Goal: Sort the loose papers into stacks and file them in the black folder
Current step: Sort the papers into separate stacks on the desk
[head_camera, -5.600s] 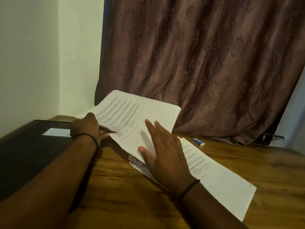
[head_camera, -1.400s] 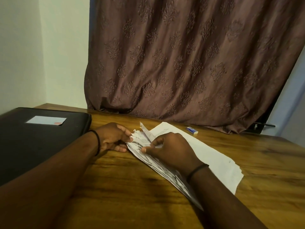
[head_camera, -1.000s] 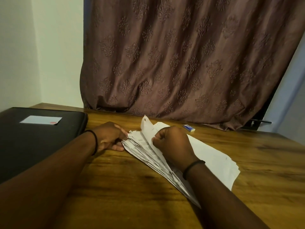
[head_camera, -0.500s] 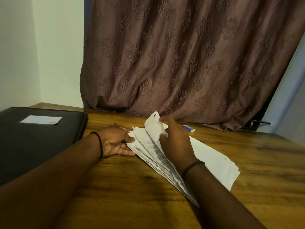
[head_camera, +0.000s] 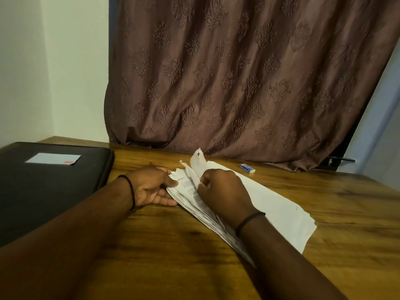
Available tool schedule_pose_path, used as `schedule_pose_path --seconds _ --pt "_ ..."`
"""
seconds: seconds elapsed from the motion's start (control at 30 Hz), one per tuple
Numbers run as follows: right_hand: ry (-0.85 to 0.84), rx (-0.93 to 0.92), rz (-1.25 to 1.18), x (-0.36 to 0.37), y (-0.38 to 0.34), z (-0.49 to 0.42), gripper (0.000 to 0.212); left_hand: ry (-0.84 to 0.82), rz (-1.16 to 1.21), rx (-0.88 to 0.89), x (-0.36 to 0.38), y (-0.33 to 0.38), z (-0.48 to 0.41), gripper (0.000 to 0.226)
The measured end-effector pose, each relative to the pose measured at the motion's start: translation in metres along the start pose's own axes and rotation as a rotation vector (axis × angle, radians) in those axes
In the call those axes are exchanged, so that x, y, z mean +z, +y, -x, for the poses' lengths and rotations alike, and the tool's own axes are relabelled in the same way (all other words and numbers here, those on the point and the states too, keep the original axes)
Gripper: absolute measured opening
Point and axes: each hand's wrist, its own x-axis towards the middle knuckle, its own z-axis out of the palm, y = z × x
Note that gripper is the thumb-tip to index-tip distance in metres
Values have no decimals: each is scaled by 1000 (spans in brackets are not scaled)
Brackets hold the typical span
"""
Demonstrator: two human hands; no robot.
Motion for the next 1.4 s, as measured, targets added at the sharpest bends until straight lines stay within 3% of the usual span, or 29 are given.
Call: schedule_pose_path --seconds 0.13,0.2,0.3,0.43,0.63,0.77,0.9,1.13,1.27,1.4 --pt "87 51 -70 -3 1 1 20 -11 -4 -4 0 0 1 22" --pt "123 30 -118 -4 1 3 31 -23 3 -8 0 0 2 21" --pt "88 -6 -124 -5 1 6 43 -48 24 -18 -1 1 4 21" --pt "6 -33 -85 -3 4 1 23 -80 13 -15 -1 2 6 28" --pt "-56 -57 -32 3 3 -1 46 -92 1 -14 0 2 6 28" --pt "-38 -78 8 5 4 -1 36 -87 -3 -14 0 1 5 29" --pt "-67 -114 89 4 0 3 44 -81 -12 -16 0 1 4 29" --pt "-53 -107 125 7 -5 3 26 -89 -7 -25 -1 1 4 27" --pt "45 -60 129 7 -3 0 27 -69 -6 -29 -1 0 2 27" --pt "195 -3 48 0 6 0 41 -53 -4 -32 -1 -1 0 32"
